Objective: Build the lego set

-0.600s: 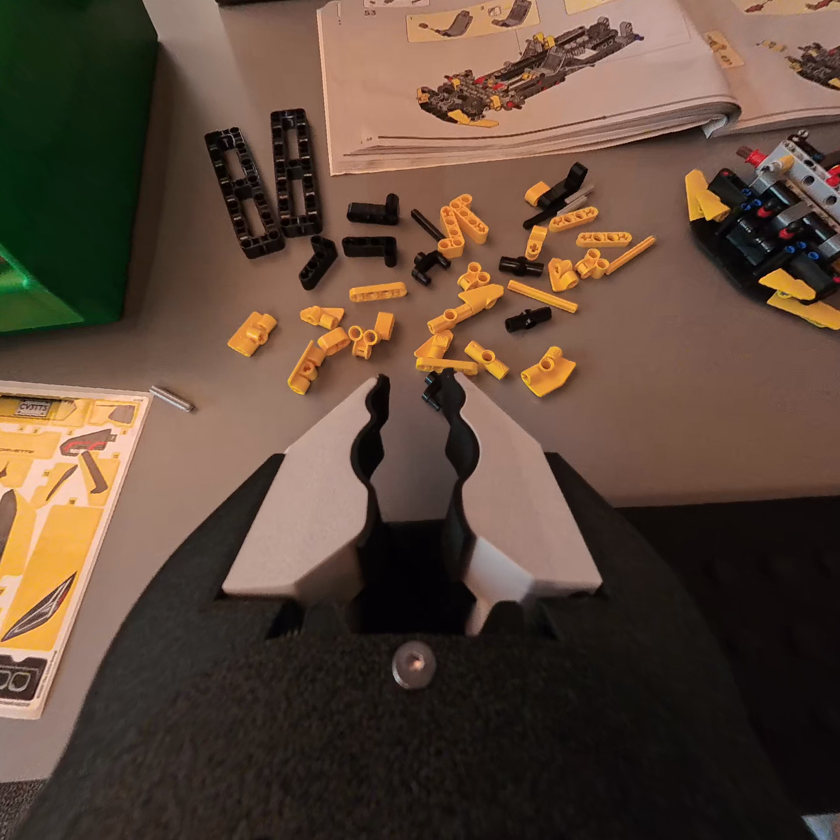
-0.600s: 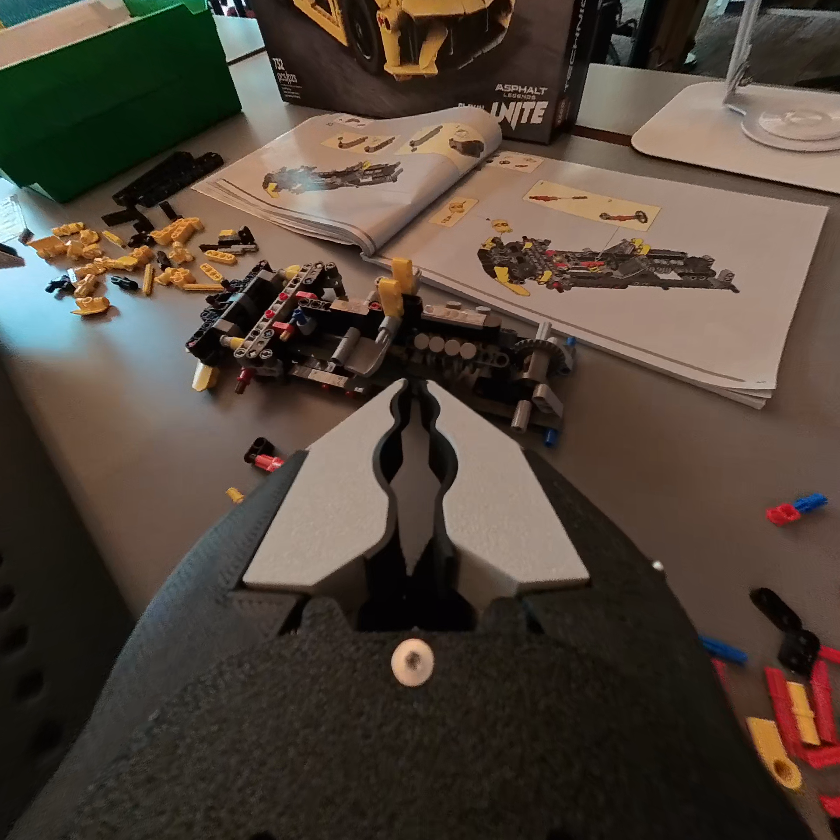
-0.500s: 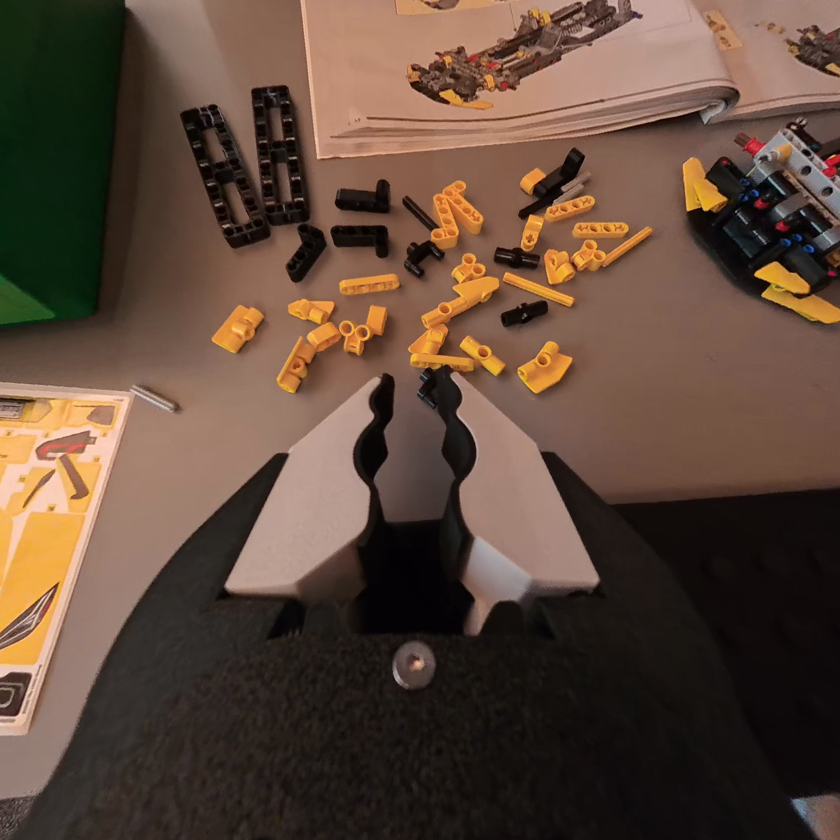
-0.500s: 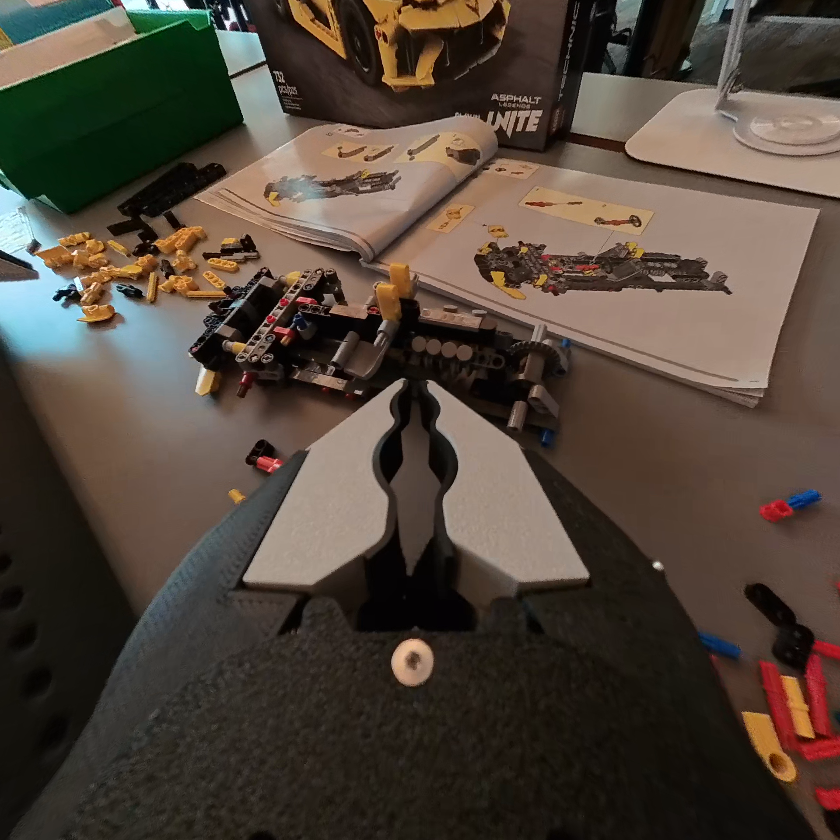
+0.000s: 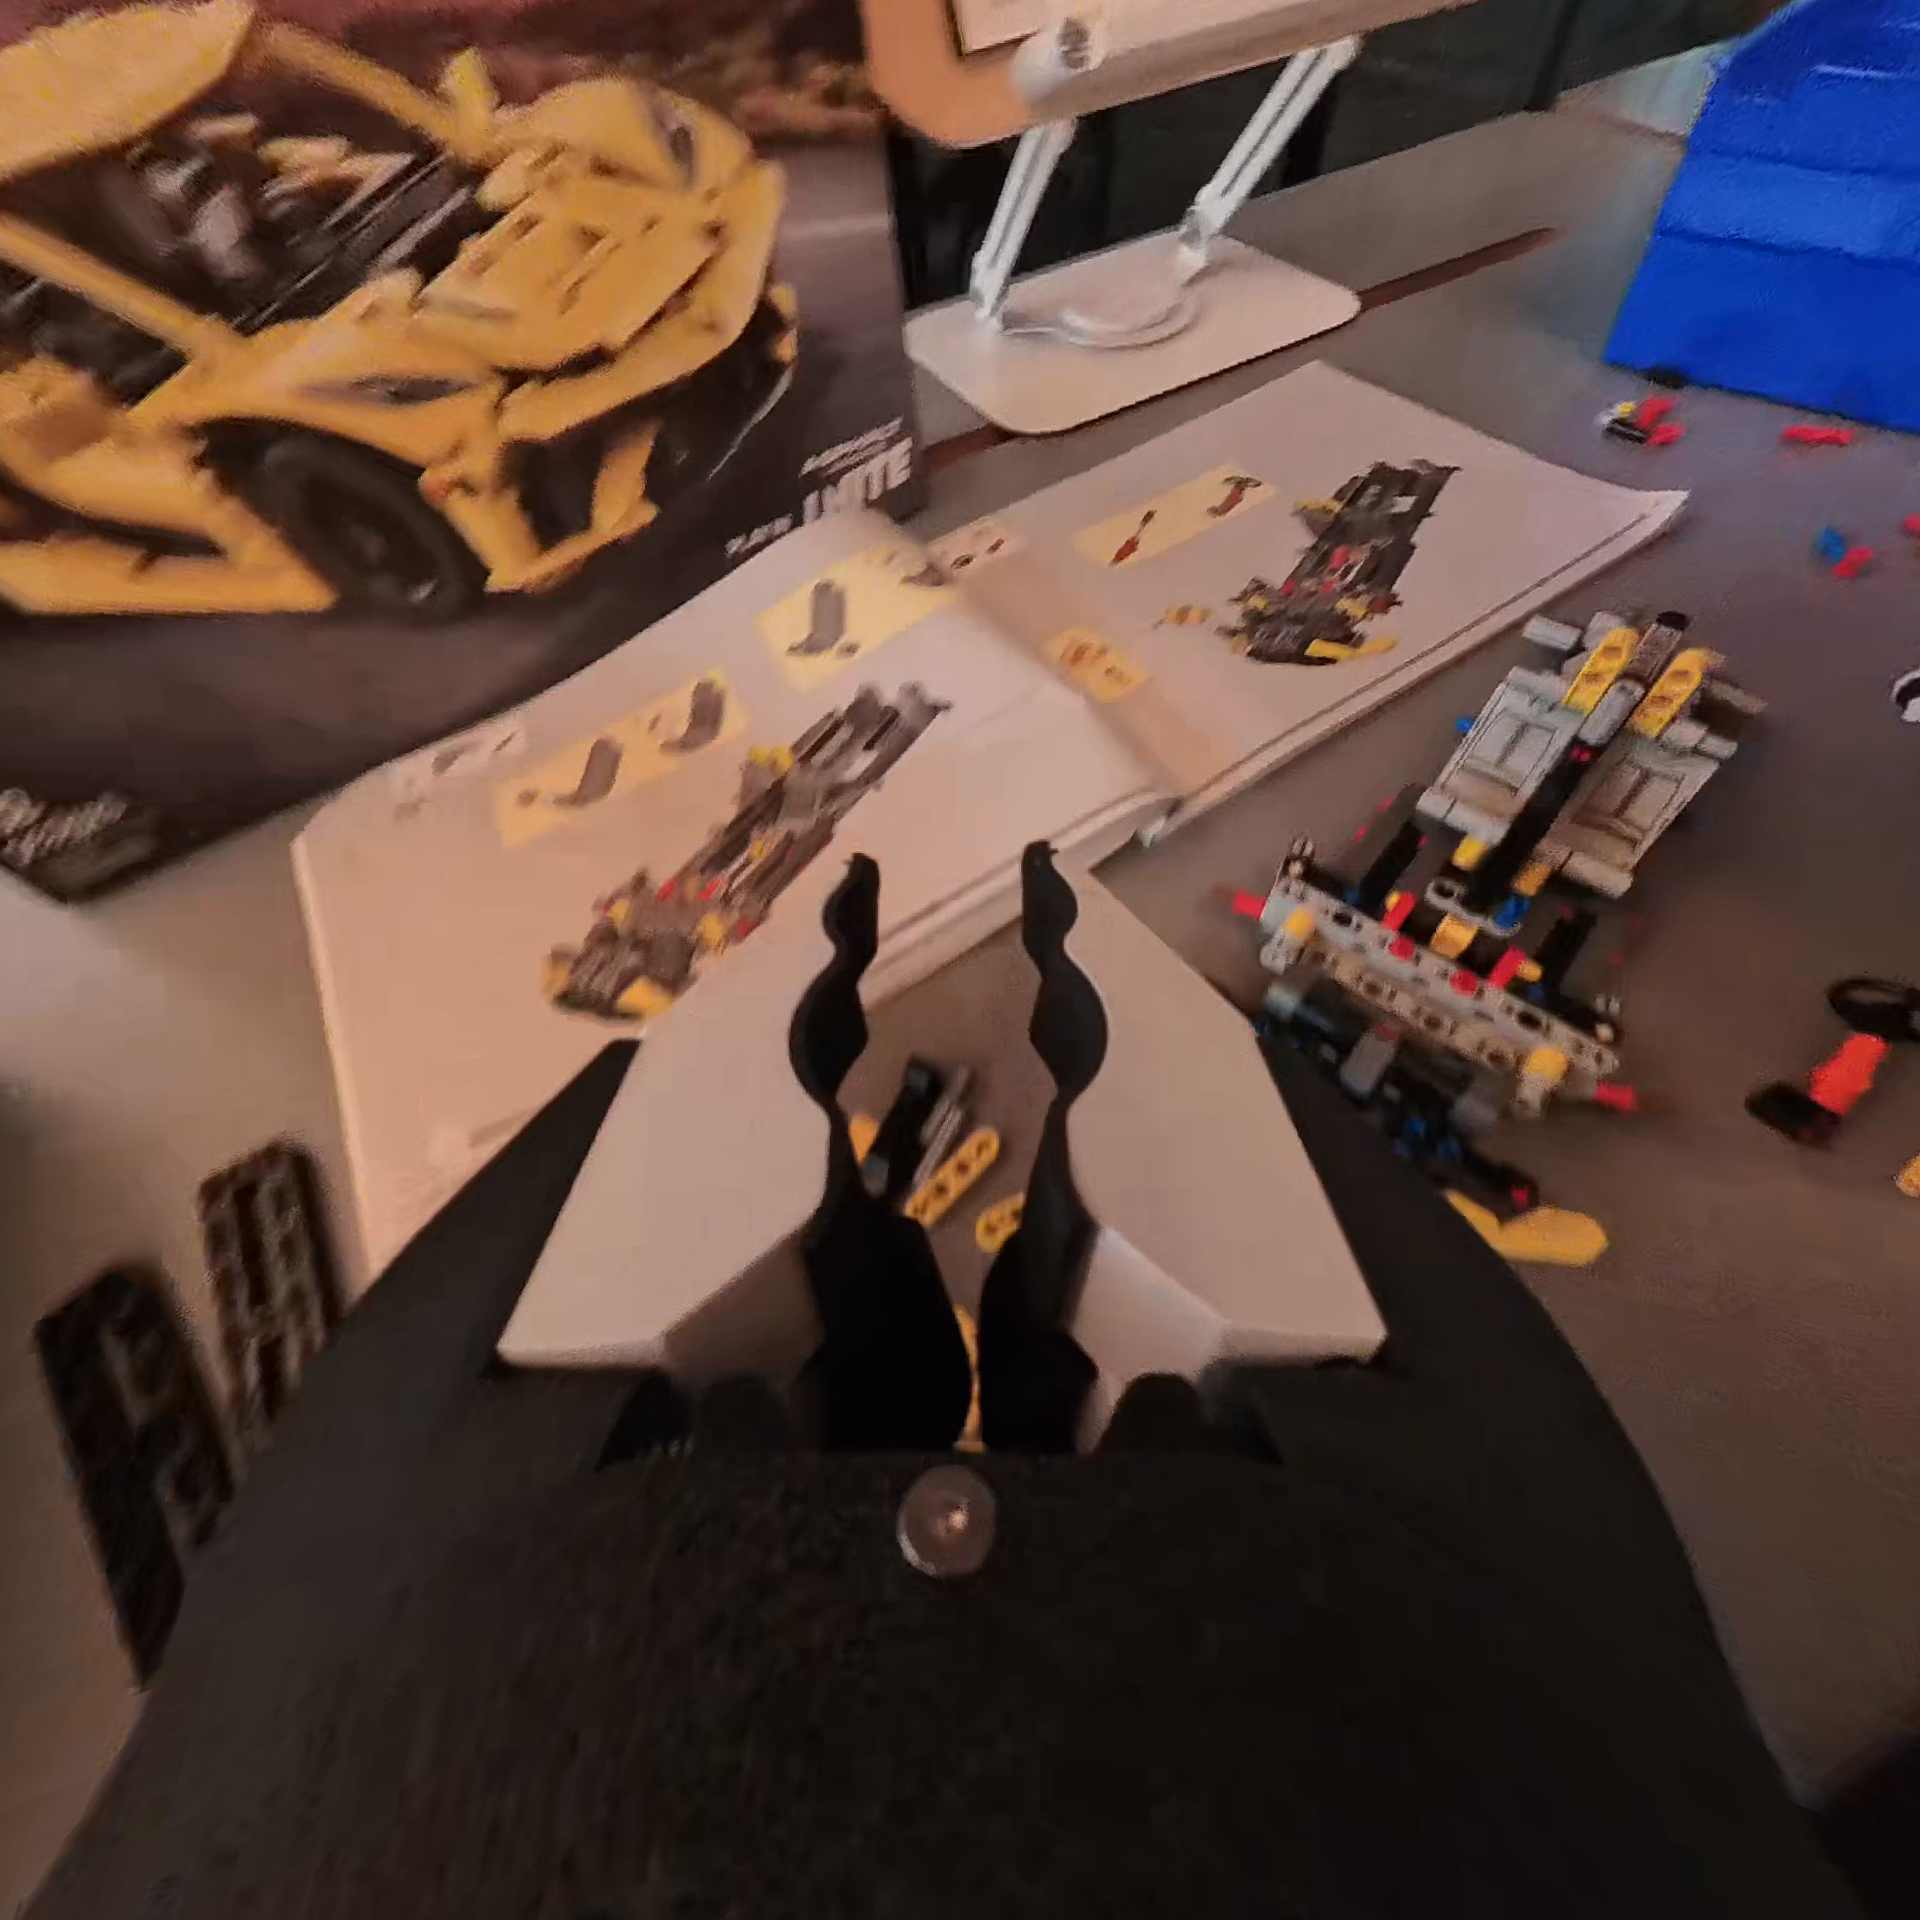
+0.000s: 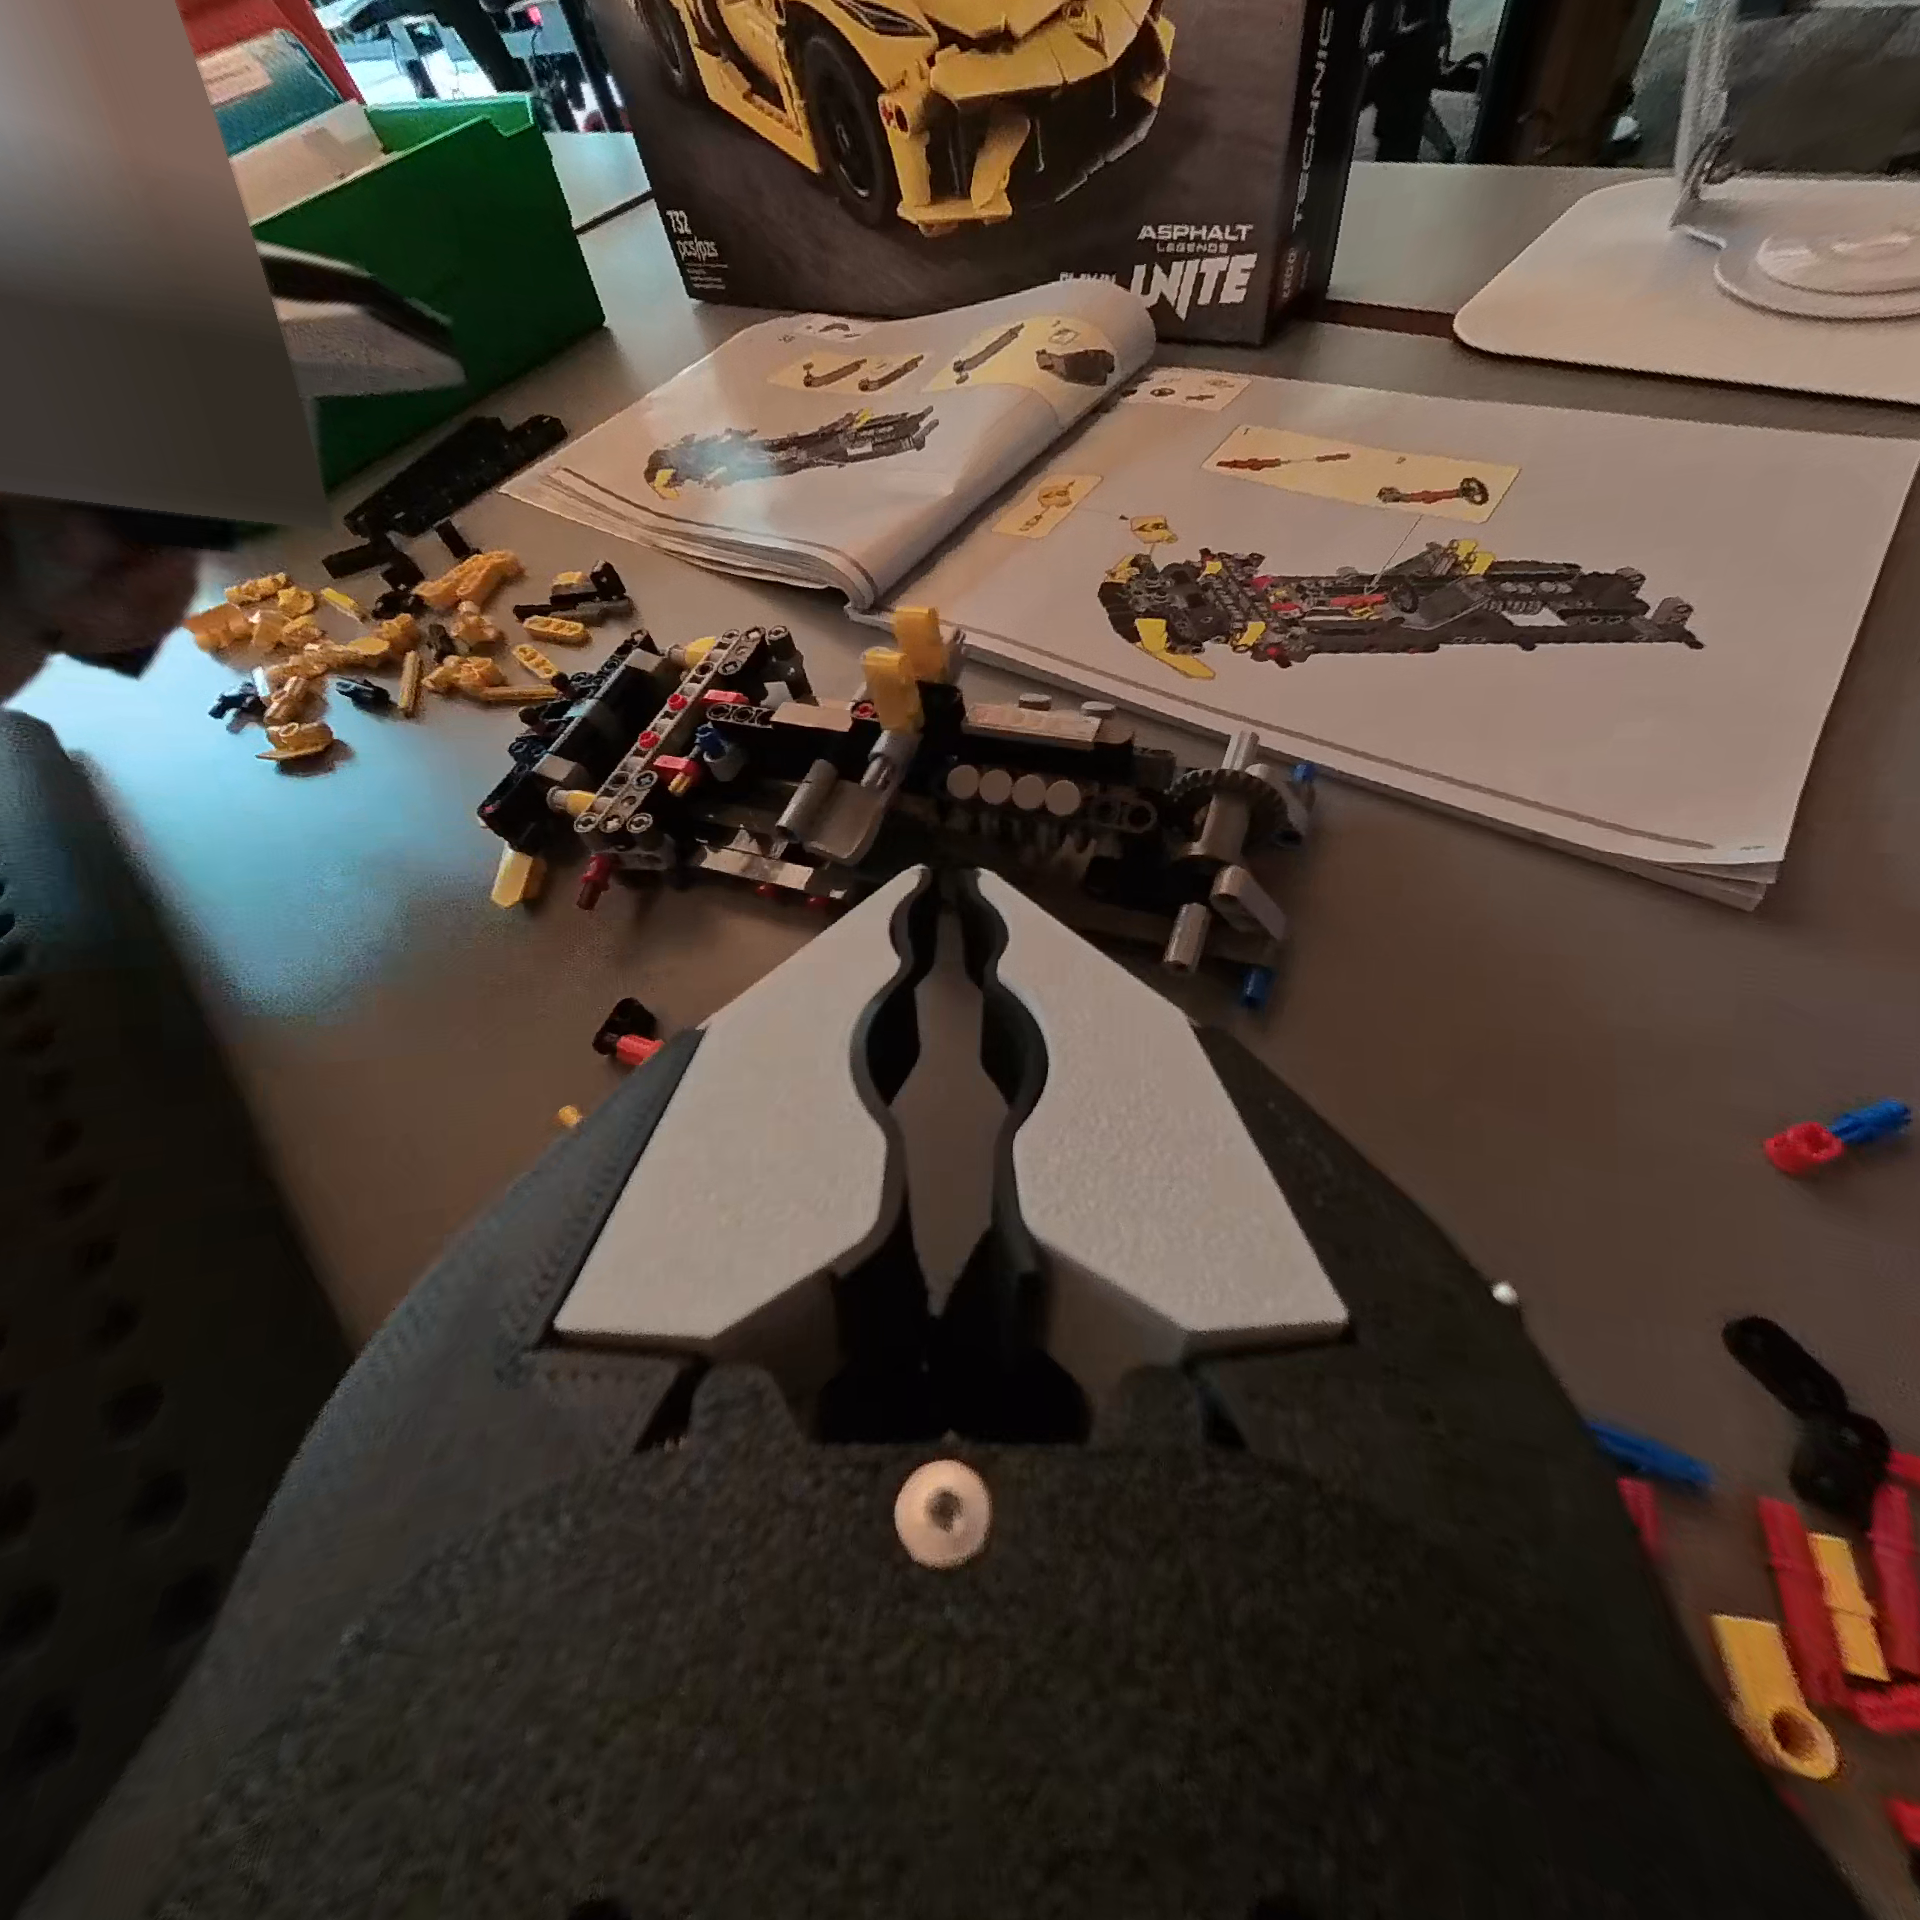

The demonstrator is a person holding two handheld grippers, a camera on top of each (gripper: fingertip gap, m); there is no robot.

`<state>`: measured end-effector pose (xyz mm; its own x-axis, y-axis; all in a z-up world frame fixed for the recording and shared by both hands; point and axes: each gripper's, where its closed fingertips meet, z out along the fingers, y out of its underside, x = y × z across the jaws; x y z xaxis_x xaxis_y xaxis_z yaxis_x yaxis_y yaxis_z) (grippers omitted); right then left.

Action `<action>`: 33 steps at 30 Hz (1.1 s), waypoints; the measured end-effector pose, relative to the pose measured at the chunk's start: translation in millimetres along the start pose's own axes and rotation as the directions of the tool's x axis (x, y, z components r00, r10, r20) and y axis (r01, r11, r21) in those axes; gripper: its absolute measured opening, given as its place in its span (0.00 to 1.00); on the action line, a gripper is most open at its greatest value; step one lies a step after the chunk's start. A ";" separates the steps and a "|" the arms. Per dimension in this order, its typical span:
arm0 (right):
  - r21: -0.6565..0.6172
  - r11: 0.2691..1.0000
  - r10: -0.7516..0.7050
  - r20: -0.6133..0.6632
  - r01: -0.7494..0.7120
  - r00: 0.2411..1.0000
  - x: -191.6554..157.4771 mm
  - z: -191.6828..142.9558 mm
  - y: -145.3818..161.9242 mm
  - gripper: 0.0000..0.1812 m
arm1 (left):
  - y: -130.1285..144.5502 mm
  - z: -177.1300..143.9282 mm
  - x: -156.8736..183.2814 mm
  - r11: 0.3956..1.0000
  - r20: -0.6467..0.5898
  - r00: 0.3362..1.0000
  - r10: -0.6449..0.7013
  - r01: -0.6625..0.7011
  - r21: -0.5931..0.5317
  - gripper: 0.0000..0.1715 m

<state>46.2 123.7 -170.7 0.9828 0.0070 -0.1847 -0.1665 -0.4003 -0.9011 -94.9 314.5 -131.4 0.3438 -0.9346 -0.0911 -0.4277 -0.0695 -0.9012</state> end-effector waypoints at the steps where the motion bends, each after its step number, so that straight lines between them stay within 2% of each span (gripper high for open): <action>1: 0.004 1.000 0.013 0.002 -0.013 1.000 1.7 -0.6 -0.4 0.01 | -6.5 12.0 5.6 1.000 -0.019 1.000 0.025 -0.025 -0.003 0.15; 4: 0.011 0.998 0.058 0.008 -0.058 0.998 7.1 -1.6 -1.8 0.02 | -24.3 46.0 25.1 0.995 -0.102 0.992 0.077 -0.082 -0.053 0.14; 8: 0.035 0.995 0.094 0.025 -0.094 0.995 9.3 -5.3 -4.3 0.02 | -42.2 86.4 29.4 0.975 -0.114 0.976 0.183 -0.196 -0.108 0.15; 12: 0.038 0.994 0.105 0.016 -0.105 0.994 11.9 -4.6 -3.5 0.06 | -32.6 110.2 29.1 0.976 -0.102 0.980 0.171 -0.183 -0.118 0.18; 17: 0.031 0.996 0.081 0.022 -0.081 0.996 7.9 -1.8 -3.3 0.06 | 5.3 102.5 31.4 0.979 -0.172 0.982 0.077 -0.107 -0.173 0.18; 21: -0.002 0.999 0.047 0.050 -0.047 0.998 -1.7 4.2 0.3 0.06 | -5.3 100.0 30.1 0.988 -0.210 0.978 -0.002 -0.030 -0.148 0.18; 24: -0.015 1.000 0.012 0.033 -0.011 0.999 -2.0 5.7 2.1 0.06 | -0.7 99.3 30.5 0.986 -0.219 0.975 -0.028 -0.009 -0.167 0.18; 33: 0.007 0.998 0.056 0.049 -0.056 0.997 -0.7 2.8 -0.7 0.06 | -4.5 96.9 21.6 0.985 -0.152 0.986 0.066 -0.089 -0.148 0.18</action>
<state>45.4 126.6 -171.0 0.9668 0.0295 -0.2537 -0.2220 -0.3939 -0.8919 -4.5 328.4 -170.4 0.1835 -0.9793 -0.0852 -0.5754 -0.0367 -0.8171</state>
